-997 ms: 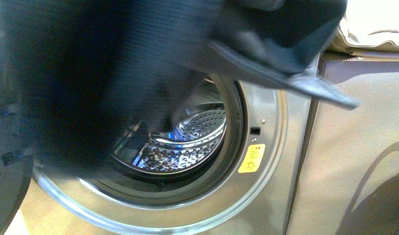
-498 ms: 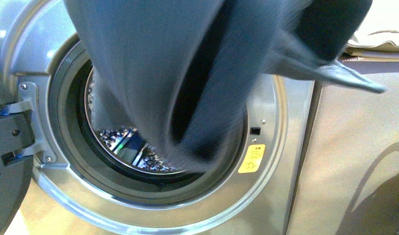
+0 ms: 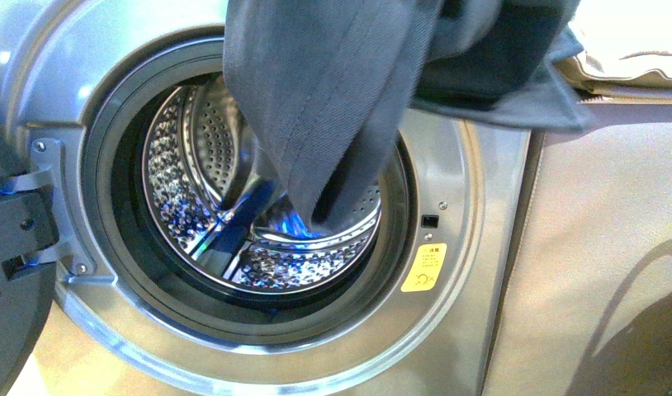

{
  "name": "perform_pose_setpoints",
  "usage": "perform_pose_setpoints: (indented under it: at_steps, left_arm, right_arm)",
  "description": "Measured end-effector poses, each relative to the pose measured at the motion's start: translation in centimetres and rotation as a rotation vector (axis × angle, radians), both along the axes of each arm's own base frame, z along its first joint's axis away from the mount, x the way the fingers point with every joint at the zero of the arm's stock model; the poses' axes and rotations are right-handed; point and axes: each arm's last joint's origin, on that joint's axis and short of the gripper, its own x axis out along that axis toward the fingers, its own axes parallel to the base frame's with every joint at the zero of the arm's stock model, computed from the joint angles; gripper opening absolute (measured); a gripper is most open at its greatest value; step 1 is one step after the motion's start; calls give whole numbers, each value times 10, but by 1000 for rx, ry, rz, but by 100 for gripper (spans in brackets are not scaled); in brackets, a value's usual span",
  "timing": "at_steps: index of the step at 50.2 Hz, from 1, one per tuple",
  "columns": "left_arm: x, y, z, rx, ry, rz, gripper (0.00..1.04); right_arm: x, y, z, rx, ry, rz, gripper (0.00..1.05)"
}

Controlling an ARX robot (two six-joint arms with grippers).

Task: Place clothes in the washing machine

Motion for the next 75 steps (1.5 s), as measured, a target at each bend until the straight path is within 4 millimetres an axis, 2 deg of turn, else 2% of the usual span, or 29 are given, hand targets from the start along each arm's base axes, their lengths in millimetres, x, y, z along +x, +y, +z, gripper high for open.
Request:
perform_pose_setpoints:
  at_steps: [7, 13, 21, 38, 47, 49, 57, 61, 64, 75]
  left_arm:
    - [1, 1, 1, -19, -4, 33, 98]
    - [4, 4, 0, -29, -2, 57, 78]
    - [8, 7, -1, -34, 14, 91, 57]
    - [15, 17, -3, -49, 38, 138, 15]
    - [20, 23, -9, -41, 57, 172, 12]
    - [22, 25, -10, -40, 62, 182, 12]
    - [31, 30, -21, -31, 89, 210, 12]
    - [36, 36, -32, -18, 113, 230, 12]
    - [38, 42, -42, -5, 137, 244, 12]
    - [42, 55, -69, 22, 176, 276, 12]
  right_arm:
    - [0, 0, 0, 0, 0, 1, 8]
    - [0, 0, 0, 0, 0, 1, 8]
    - [0, 0, 0, -1, -1, 1, 8]
    - [-1, 0, 3, 5, -12, 4, 55]
    - [-1, 0, 4, 5, -13, 7, 94]
    - [-1, 0, 4, 6, -13, 7, 99]
    - [-2, 1, 5, 33, -10, -23, 97]
    - [-3, 4, 15, 198, 26, -228, 97]
    - [-5, 4, 17, 246, 47, -275, 97]
    - [-19, -6, -8, 289, 116, -315, 97]
